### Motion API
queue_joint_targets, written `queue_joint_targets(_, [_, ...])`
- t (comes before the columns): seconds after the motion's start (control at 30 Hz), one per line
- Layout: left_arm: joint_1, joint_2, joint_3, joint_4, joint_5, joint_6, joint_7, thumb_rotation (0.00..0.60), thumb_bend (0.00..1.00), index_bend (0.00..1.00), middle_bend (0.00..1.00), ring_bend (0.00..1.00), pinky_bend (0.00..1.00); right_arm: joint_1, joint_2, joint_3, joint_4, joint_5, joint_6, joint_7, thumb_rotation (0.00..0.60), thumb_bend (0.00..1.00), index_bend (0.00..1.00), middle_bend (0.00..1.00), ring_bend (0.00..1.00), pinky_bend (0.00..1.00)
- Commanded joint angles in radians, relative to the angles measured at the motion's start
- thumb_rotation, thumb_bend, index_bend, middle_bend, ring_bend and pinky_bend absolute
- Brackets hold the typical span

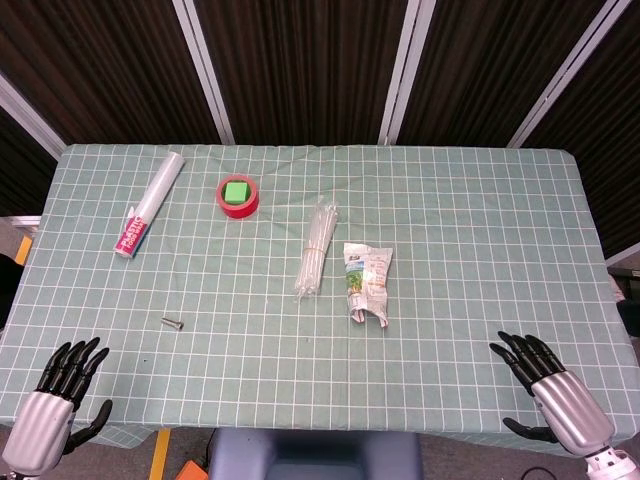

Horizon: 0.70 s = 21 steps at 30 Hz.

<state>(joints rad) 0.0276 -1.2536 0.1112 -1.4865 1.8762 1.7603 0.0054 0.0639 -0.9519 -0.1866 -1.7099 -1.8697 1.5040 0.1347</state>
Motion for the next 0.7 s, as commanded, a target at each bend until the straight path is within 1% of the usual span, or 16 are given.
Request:
queue_joint_targets(0.03, [-0.003, -0.003, 0.002, 0.001, 0.0, -0.01, 0.002, 0.6, 0.41, 0.0, 0.0, 0.0, 0.06, 0.0, 0.0, 0.0, -0.001, -0.001, -0.001, 0.001, 0.6, 0.24, 0.0, 0.0, 0.0, 0.0])
queue_joint_targets(0.13, [-0.024, -0.015, 0.001, 0.009, 0.006, -0.04, -0.009, 0.6, 0.41, 0.01, 0.0, 0.0, 0.06, -0.001, 0.001, 0.0, -0.001, -0.002, 0.0, 0.001, 0.6, 0.24, 0.0, 0.0, 0.0, 0.0])
queue_joint_targets(0.17, [-0.033, -0.025, -0.006, 0.016, 0.001, -0.052, -0.015, 0.6, 0.41, 0.01, 0.02, 0.0, 0.08, -0.002, 0.001, 0.0, -0.002, -0.003, 0.001, 0.001, 0.6, 0.24, 0.0, 0.0, 0.0, 0.0])
queue_joint_targets(0.2, [-0.043, -0.038, -0.018, 0.026, -0.011, -0.067, -0.013, 0.6, 0.41, 0.02, 0.07, 0.04, 0.13, -0.003, 0.001, 0.0, -0.003, -0.003, 0.003, 0.0, 0.6, 0.24, 0.0, 0.0, 0.0, 0.0])
queue_joint_targets(0.27, [-0.075, -0.075, -0.054, 0.065, -0.034, -0.105, 0.005, 0.6, 0.42, 0.04, 0.24, 0.21, 0.36, -0.004, -0.002, 0.002, -0.002, -0.005, 0.005, -0.005, 0.6, 0.24, 0.0, 0.0, 0.0, 0.0])
queue_joint_targets(0.3, [-0.091, -0.093, -0.07, 0.084, -0.049, -0.124, 0.008, 0.6, 0.42, 0.06, 0.41, 0.4, 0.56, -0.004, -0.004, 0.002, -0.001, -0.005, 0.003, -0.007, 0.6, 0.24, 0.0, 0.0, 0.0, 0.0])
queue_joint_targets(0.33, [-0.099, -0.102, -0.077, 0.092, -0.058, -0.137, 0.006, 0.6, 0.43, 0.08, 0.54, 0.53, 0.7, -0.004, -0.004, 0.002, -0.001, -0.005, 0.002, -0.008, 0.6, 0.24, 0.0, 0.0, 0.0, 0.0])
queue_joint_targets(0.37, [-0.103, -0.106, -0.08, 0.096, -0.063, -0.144, 0.004, 0.6, 0.43, 0.09, 0.6, 0.6, 0.76, -0.004, -0.004, 0.002, -0.001, -0.004, 0.002, -0.008, 0.6, 0.24, 0.0, 0.0, 0.0, 0.0])
queue_joint_targets(0.4, [-0.103, -0.106, -0.08, 0.096, -0.063, -0.144, 0.004, 0.6, 0.43, 0.12, 0.73, 0.72, 0.86, -0.004, -0.004, 0.002, -0.001, -0.004, 0.002, -0.008, 0.6, 0.24, 0.0, 0.0, 0.0, 0.0])
queue_joint_targets(0.43, [-0.114, -0.114, -0.085, 0.102, -0.074, -0.163, -0.002, 0.6, 0.43, 0.13, 0.78, 0.78, 0.9, -0.004, -0.005, 0.003, -0.001, -0.004, 0.0, -0.01, 0.6, 0.24, 0.0, 0.0, 0.0, 0.0])
queue_joint_targets(0.47, [-0.136, -0.127, -0.096, 0.111, -0.097, -0.206, -0.022, 0.6, 0.43, 0.18, 0.91, 0.9, 0.97, -0.003, -0.007, 0.004, -0.001, -0.002, -0.003, -0.014, 0.6, 0.24, 0.0, 0.0, 0.0, 0.0])
queue_joint_targets(0.5, [-0.159, -0.139, -0.107, 0.122, -0.116, -0.243, -0.044, 0.6, 0.43, 0.23, 0.98, 0.97, 1.0, -0.003, -0.009, 0.005, -0.001, 0.0, -0.005, -0.017, 0.6, 0.24, 0.0, 0.0, 0.0, 0.0])
queue_joint_targets(0.53, [-0.214, -0.173, -0.144, 0.164, -0.168, -0.333, -0.072, 0.6, 0.43, 0.26, 1.0, 0.99, 1.0, -0.002, -0.014, 0.006, 0.0, 0.005, -0.013, -0.028, 0.6, 0.24, 0.0, 0.0, 0.0, 0.0])
queue_joint_targets(0.6, [-0.247, -0.22, -0.177, 0.224, -0.206, -0.372, -0.065, 0.6, 0.43, 0.33, 1.0, 1.0, 1.0, -0.003, -0.02, 0.009, -0.002, 0.009, -0.018, -0.043, 0.6, 0.24, 0.0, 0.0, 0.0, 0.0])
queue_joint_targets(0.7, [-0.285, -0.28, -0.196, 0.307, -0.229, -0.406, -0.048, 0.6, 0.43, 0.4, 1.0, 1.0, 1.0, -0.005, -0.027, 0.009, -0.004, 0.011, -0.025, -0.062, 0.6, 0.24, 0.0, 0.0, 0.0, 0.0])
